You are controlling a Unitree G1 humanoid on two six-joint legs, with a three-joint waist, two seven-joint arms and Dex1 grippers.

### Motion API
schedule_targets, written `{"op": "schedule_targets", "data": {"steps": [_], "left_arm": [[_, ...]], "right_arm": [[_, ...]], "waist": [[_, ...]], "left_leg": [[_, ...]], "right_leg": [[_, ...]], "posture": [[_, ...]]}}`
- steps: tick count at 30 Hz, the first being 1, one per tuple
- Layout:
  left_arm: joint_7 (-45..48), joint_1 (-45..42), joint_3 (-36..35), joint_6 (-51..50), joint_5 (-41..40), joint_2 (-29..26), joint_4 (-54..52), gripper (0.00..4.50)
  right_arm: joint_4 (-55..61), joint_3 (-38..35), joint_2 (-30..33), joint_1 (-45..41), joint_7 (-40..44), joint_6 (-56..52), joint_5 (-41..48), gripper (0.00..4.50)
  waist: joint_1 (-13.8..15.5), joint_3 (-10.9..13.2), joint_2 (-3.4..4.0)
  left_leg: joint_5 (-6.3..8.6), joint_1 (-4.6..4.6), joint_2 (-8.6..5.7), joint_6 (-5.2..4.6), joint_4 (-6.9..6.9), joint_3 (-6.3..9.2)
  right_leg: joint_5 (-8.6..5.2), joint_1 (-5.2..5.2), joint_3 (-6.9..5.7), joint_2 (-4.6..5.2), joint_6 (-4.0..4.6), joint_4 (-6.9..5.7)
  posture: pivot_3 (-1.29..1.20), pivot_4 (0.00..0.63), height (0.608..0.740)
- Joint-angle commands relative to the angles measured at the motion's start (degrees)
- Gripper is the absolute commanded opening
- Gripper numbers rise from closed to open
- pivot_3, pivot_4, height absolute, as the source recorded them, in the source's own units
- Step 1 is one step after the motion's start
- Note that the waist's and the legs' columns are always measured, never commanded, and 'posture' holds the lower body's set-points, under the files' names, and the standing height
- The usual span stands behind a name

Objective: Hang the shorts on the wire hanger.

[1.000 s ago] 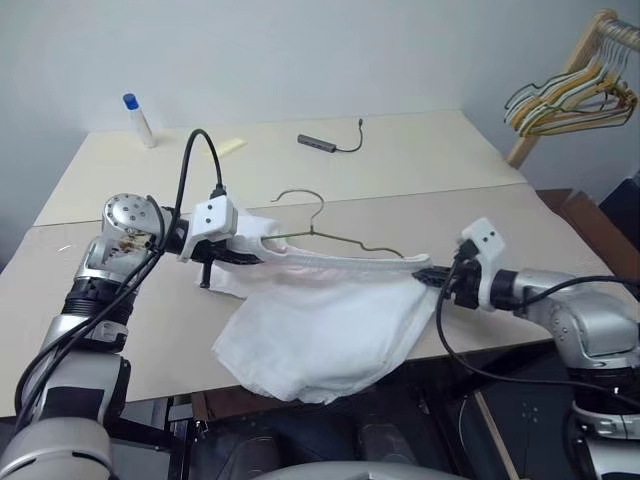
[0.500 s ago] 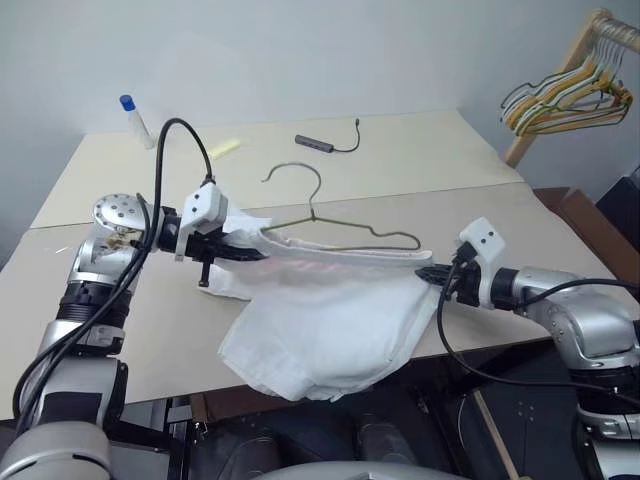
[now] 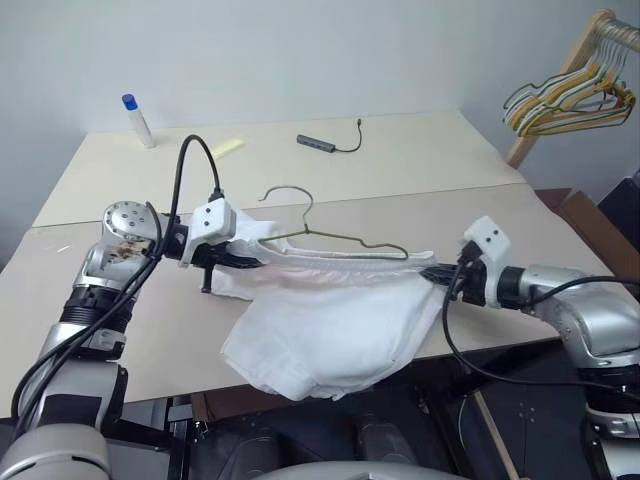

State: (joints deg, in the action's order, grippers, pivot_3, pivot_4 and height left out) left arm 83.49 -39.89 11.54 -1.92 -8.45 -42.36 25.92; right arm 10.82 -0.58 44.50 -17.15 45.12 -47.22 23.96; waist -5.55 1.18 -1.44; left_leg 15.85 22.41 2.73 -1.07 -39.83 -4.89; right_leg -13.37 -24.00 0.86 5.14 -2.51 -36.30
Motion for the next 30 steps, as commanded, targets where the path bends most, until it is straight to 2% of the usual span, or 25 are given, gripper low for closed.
{"op": "schedule_targets", "data": {"steps": [1,14,30], "left_arm": [[-1.23,-0.13,-1.62,0.32,1.26,-1.76,2.19,0.08],[2.56,0.32,-4.37,-2.29,-6.72,-0.27,0.08,0.08],[0.2,0.73,-0.58,-2.19,0.22,-1.32,0.36,0.08]], "right_arm": [[-0.19,-4.41,3.05,-0.55,0.08,1.54,-0.68,0.02],[0.28,-3.49,3.88,0.77,0.59,3.16,-1.01,0.02],[1.29,-5.06,4.51,1.76,0.45,3.73,-0.41,0.02]], "waist": [[0.0,0.0,0.0],[-0.02,0.0,0.0],[-0.05,0.0,0.0]], "left_leg": [[0.0,0.0,0.0,0.0,0.0,0.0],[0.0,0.0,0.0,0.0,0.0,0.0],[0.0,0.0,0.0,0.0,0.0,0.0]], "right_leg": [[0.0,0.0,0.0,0.0,0.0,0.0],[0.0,0.0,0.0,0.0,0.0,0.0],[0.0,0.01,0.0,0.0,0.0,0.0]], "posture": [[-0.11,0.0,0.74],[-0.11,0.0,0.74],[-0.13,0.0,0.74]]}}
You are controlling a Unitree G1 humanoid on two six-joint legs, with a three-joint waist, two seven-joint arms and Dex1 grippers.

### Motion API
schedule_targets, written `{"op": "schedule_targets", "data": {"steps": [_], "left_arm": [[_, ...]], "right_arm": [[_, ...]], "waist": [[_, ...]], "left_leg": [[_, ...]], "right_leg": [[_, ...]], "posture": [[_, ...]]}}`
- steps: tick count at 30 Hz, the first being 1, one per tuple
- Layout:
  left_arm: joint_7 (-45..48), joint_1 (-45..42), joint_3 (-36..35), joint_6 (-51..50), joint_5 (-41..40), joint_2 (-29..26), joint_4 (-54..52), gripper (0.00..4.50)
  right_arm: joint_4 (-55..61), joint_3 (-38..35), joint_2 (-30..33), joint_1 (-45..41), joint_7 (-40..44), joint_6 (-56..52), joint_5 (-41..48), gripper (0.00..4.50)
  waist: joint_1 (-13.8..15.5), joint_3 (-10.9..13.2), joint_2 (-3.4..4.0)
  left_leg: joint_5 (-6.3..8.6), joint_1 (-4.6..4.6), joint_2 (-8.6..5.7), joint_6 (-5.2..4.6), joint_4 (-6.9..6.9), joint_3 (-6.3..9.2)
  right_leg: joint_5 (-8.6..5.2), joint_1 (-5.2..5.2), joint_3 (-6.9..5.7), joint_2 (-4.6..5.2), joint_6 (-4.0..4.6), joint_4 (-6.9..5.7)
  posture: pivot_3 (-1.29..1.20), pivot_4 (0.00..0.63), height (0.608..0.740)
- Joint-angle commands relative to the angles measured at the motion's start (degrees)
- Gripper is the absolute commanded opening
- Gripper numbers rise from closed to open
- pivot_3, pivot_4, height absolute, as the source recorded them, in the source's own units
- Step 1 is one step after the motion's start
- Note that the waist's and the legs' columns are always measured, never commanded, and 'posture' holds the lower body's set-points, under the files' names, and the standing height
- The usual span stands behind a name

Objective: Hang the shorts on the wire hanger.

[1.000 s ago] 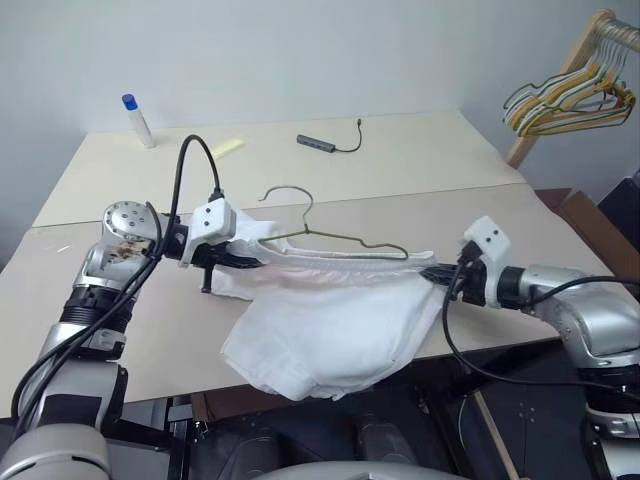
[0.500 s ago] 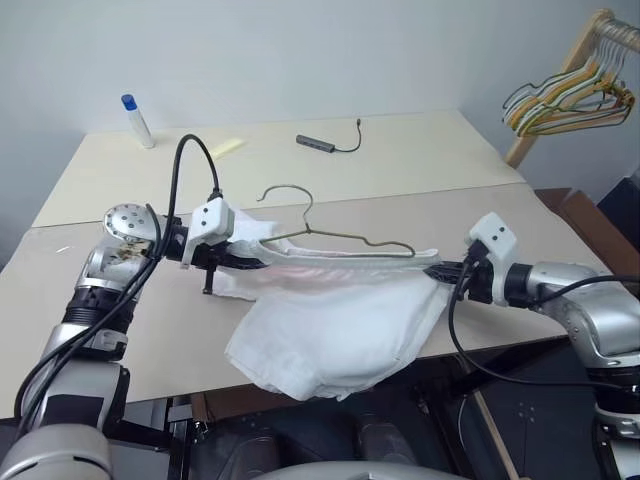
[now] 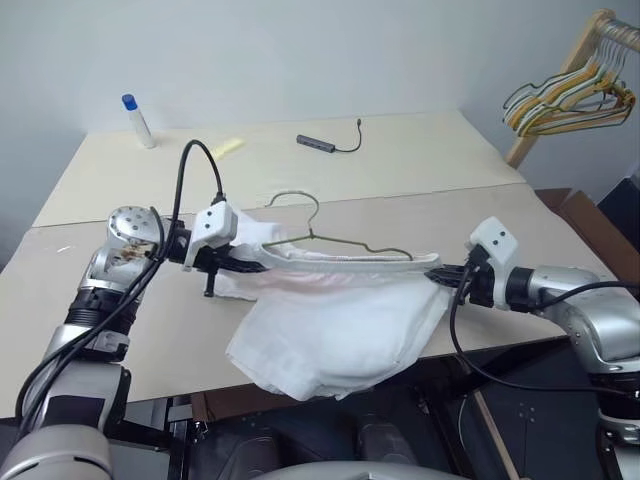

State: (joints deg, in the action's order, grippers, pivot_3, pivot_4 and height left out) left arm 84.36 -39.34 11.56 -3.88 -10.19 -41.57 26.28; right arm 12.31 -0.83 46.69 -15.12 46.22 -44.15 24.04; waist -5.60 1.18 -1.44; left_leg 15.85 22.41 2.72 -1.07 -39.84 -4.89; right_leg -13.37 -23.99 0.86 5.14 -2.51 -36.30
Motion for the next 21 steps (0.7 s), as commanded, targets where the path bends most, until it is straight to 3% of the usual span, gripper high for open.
{"op": "schedule_targets", "data": {"steps": [1,9,21], "left_arm": [[-0.64,0.35,-0.25,0.04,2.46,-2.28,-0.08,0.08],[-3.5,1.18,3.61,5.22,9.48,-3.69,1.12,0.08],[-8.72,-2.99,2.65,-2.09,8.31,3.34,0.93,0.08]], "right_arm": [[-0.29,-4.98,2.35,-0.45,-0.6,0.76,-0.44,0.02],[3.93,-3.9,2.96,-1.69,-0.17,1.51,-0.33,0.02],[15.7,6.82,0.28,-4.11,-5.39,3.69,-8.45,0.02]], "waist": [[0.0,0.0,0.0],[0.01,0.0,0.0],[0.1,0.0,0.0]], "left_leg": [[0.0,0.0,0.0,0.0,0.0,0.0],[0.0,0.0,0.0,0.0,0.0,-0.01],[0.0,0.04,0.0,0.0,-0.03,0.0]], "right_leg": [[0.0,0.0,0.0,0.0,0.0,0.0],[0.0,0.0,0.0,0.0,0.0,-0.01],[0.0,-0.02,-0.03,0.01,0.0,-0.01]], "posture": [[-0.13,0.0,0.74],[-0.13,0.0,0.74],[-0.13,0.0,0.74]]}}
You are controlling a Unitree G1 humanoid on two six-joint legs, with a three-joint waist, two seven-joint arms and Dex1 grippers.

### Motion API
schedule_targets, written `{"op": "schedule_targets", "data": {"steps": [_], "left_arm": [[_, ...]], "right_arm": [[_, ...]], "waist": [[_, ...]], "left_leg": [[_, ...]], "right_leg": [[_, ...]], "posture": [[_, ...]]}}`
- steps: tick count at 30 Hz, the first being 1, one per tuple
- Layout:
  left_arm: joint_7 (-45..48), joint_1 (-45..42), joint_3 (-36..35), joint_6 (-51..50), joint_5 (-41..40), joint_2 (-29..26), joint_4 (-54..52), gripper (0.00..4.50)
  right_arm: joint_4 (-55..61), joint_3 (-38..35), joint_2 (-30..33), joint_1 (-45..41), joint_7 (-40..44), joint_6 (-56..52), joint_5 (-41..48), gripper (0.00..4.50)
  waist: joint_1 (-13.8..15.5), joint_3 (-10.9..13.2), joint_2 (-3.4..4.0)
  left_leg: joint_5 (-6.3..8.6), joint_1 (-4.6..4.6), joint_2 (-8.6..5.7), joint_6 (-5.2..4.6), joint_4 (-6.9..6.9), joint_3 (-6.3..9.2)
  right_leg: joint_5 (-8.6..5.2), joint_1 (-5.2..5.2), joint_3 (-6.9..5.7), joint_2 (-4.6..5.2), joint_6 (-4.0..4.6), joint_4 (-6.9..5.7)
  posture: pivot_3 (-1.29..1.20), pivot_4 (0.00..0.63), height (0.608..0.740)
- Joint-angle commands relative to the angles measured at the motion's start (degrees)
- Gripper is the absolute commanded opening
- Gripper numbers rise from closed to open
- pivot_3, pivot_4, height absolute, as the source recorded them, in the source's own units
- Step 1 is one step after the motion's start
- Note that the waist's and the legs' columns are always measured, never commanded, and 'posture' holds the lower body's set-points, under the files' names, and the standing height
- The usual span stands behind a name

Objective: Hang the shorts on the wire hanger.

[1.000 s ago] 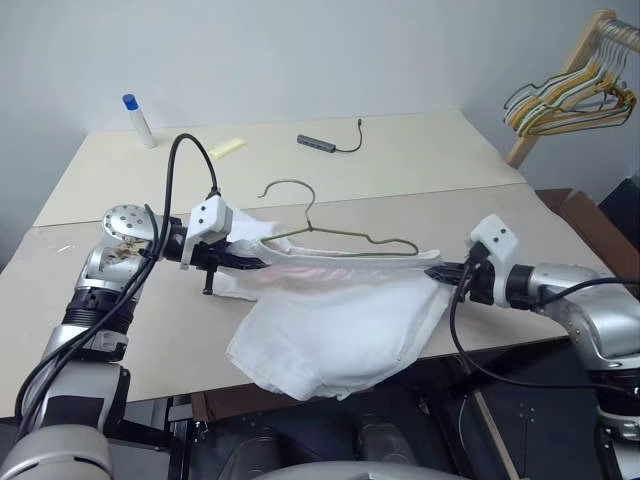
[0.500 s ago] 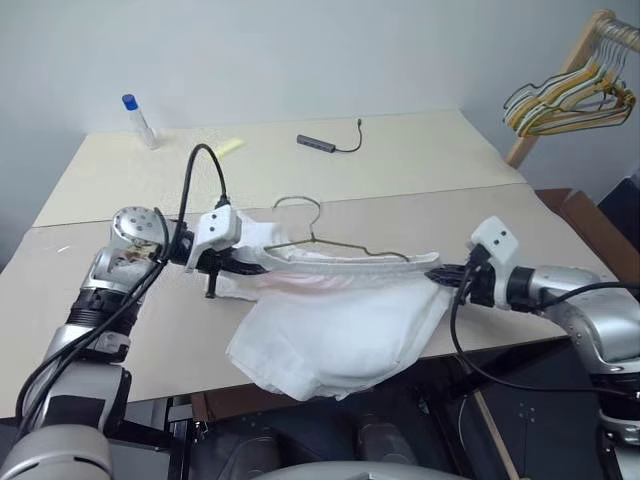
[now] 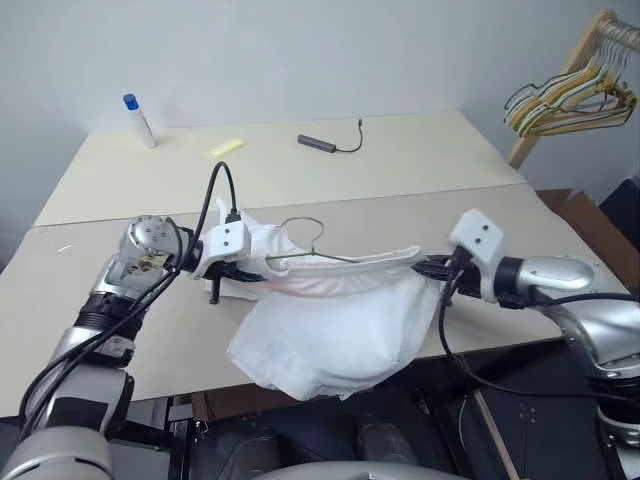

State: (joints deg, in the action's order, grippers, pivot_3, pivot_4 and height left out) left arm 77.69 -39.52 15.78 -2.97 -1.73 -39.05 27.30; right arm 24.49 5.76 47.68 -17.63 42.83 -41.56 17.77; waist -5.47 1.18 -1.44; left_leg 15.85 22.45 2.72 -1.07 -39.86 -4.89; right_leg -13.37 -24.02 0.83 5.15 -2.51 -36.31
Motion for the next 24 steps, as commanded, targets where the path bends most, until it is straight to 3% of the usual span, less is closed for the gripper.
{"op": "schedule_targets", "data": {"steps": [1,5,6,9,15,19,24], "left_arm": [[-2.23,-3.17,-1.76,-3.86,-0.41,1.27,-0.18,0.08],[-1.98,-3.94,-2.1,-4.92,-0.73,1.65,-0.42,0.08],[-1.96,-4.21,-2.23,-5.0,-0.82,1.7,-0.21,0.08],[-2.32,-4.84,-2.61,-4.75,-0.88,1.95,0.49,0.08],[-2.84,-6.07,-3.39,-4.94,-1.2,2.74,0.76,0.08],[-2.6,-6.4,-3.73,-4.47,-1.67,2.83,0.53,0.08],[-1.67,-6.14,-3.91,-3.55,-1.72,2.3,0.04,0.08]], "right_arm": [[4.23,1.03,-1.01,-1.62,-2.29,1.15,-2.81,0.02],[4.75,4.11,-2.03,-1.03,-3.24,1.59,-5.83,0.02],[4.24,5.31,-2.34,-1.04,-3.99,1.88,-7.35,0.27],[3.59,7.5,-2.69,-1.25,-4.28,2.19,-10.05,1.05],[3.58,8.2,-1.98,-0.36,-2.48,5.55,-12.02,3.22],[3.51,0.86,0.78,1.53,3.22,7.99,-6.73,4.48],[-1.33,-12.16,3.78,-1.68,10.33,8.23,3.02,4.48]], "waist": [[-0.08,0.0,0.0],[-0.26,0.0,0.0],[-0.31,-0.01,-0.01],[-0.31,0.0,0.0],[-0.2,0.0,-0.01],[-0.1,0.0,-0.01],[-0.19,0.0,-0.01]], "left_leg": [[0.0,0.0,0.0,0.0,0.0,0.0],[0.0,0.0,0.0,0.0,0.01,0.0],[0.0,-0.01,0.0,0.0,0.01,0.0],[0.0,-0.02,0.0,0.0,0.0,0.0],[0.0,0.0,-0.01,0.0,0.0,0.0],[0.0,0.0,-0.01,0.0,0.0,0.01],[0.0,-0.05,-0.01,0.0,0.0,0.0]], "right_leg": [[0.0,0.0,0.0,0.0,0.0,0.0],[0.0,-0.02,0.01,-0.02,0.0,0.0],[0.0,-0.01,0.02,-0.01,0.0,-0.01],[0.0,-0.02,0.01,-0.01,0.0,-0.02],[0.0,-0.01,0.01,0.0,0.0,0.01],[0.0,0.0,0.0,0.0,0.0,0.03],[0.0,0.05,0.01,-0.01,0.0,0.03]], "posture": [[-0.13,0.0,0.74],[-0.14,0.0,0.74],[-0.14,0.0,0.74],[-0.14,0.0,0.74],[-0.13,0.0,0.74],[-0.13,0.0,0.74],[-0.13,0.0,0.74]]}}
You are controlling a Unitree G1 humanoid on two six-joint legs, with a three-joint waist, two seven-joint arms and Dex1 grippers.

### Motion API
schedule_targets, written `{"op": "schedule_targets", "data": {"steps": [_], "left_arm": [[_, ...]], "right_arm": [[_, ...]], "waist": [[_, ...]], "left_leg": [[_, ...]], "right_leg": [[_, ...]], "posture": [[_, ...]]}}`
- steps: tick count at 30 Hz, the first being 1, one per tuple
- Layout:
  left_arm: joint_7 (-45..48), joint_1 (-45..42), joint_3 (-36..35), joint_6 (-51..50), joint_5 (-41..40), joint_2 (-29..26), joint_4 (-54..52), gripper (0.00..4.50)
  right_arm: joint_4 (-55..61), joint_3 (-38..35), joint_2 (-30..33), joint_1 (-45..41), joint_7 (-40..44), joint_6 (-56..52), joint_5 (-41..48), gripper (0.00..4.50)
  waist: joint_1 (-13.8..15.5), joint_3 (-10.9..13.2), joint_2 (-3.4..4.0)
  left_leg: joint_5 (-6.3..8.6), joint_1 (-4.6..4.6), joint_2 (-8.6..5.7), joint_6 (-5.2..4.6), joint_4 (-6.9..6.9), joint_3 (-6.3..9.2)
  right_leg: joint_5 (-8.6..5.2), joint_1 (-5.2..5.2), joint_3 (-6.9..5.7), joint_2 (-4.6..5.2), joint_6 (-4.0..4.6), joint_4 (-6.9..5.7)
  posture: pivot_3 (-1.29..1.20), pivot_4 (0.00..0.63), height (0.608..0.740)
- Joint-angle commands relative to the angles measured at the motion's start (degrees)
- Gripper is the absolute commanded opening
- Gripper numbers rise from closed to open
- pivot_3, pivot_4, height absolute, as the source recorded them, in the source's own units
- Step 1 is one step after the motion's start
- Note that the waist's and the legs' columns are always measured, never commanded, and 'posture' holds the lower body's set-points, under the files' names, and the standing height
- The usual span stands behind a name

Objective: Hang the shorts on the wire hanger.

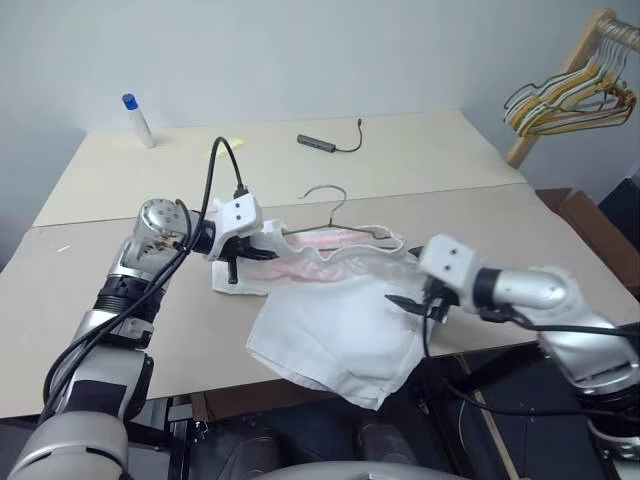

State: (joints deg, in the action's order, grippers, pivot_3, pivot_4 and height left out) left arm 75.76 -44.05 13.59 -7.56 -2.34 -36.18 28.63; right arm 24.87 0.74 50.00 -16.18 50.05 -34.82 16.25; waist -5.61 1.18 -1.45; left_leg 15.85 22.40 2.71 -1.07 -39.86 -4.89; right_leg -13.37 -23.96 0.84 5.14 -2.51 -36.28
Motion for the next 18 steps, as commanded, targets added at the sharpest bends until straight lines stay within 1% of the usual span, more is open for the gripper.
{"op": "schedule_targets", "data": {"steps": [1,5,9,11,13,16,18], "left_arm": [[0.4,-1.66,-1.72,1.18,-1.07,-0.59,-1.2,0.08],[0.77,-1.94,-1.55,1.94,-0.76,-0.65,-0.67,0.08],[1.25,-2.64,-1.47,3.01,-0.72,-0.5,-0.06,0.08],[1.46,-2.87,-1.45,3.27,-0.68,-0.39,0.06,0.08],[1.52,-3.03,-1.43,3.38,-0.63,-0.28,0.09,0.08],[1.46,-3.09,-1.41,3.38,-0.6,-0.15,-0.12,0.08],[1.44,-2.93,-1.39,3.18,-0.66,-0.1,-0.61,0.08]], "right_arm": [[-3.12,-7.77,1.85,-4.12,4.3,2.16,5.22,4.48],[-10.79,-5.77,2.12,-10.75,7.13,3.91,4.72,4.48],[-26.26,5.06,0.69,-20.86,9.36,11.35,-5.45,4.48],[-31.59,8.27,-0.91,-24.56,11.33,14.3,-7.72,4.48],[-34.21,10.59,-2.09,-27.02,15.0,16.67,-8.34,4.48],[-34.68,13.69,-2.6,-28.52,21.38,20.01,-8.8,4.48],[-34.96,14.53,-3.12,-29.16,23.26,21.03,-9.1,4.48]], "waist": [[-0.09,0.0,0.0],[-0.37,0.0,0.0],[-1.0,0.0,0.01],[-1.31,0.0,0.01],[-1.43,0.0,0.01],[-1.58,0.01,0.03],[-1.51,0.01,0.03]], "left_leg": [[0.0,-0.02,0.0,0.0,0.0,0.0],[0.0,-0.1,0.03,0.0,0.04,-0.01],[0.0,-0.08,0.02,0.0,0.01,-0.07],[0.0,-0.07,0.02,0.0,0.02,-0.06],[0.0,0.0,0.02,0.0,0.04,-0.03],[0.0,0.04,0.01,0.0,0.02,-0.03],[0.0,0.06,0.01,0.0,0.01,-0.02]], "right_leg": [[0.0,0.0,0.01,0.0,0.0,-0.01],[0.0,0.04,0.02,-0.04,0.01,-0.02],[0.01,0.02,0.06,-0.01,0.01,-0.01],[0.01,0.02,0.05,-0.01,0.01,-0.01],[0.01,-0.07,0.05,-0.02,0.0,-0.03],[0.01,-0.11,0.06,0.0,0.0,-0.03],[0.02,-0.1,0.06,0.02,-0.02,-0.01]], "posture": [[-0.13,0.0,0.74],[-0.13,0.0,0.74],[-0.13,0.0,0.74],[-0.12,0.0,0.74],[-0.12,0.0,0.74],[-0.1,0.0,0.74],[-0.09,0.0,0.74]]}}
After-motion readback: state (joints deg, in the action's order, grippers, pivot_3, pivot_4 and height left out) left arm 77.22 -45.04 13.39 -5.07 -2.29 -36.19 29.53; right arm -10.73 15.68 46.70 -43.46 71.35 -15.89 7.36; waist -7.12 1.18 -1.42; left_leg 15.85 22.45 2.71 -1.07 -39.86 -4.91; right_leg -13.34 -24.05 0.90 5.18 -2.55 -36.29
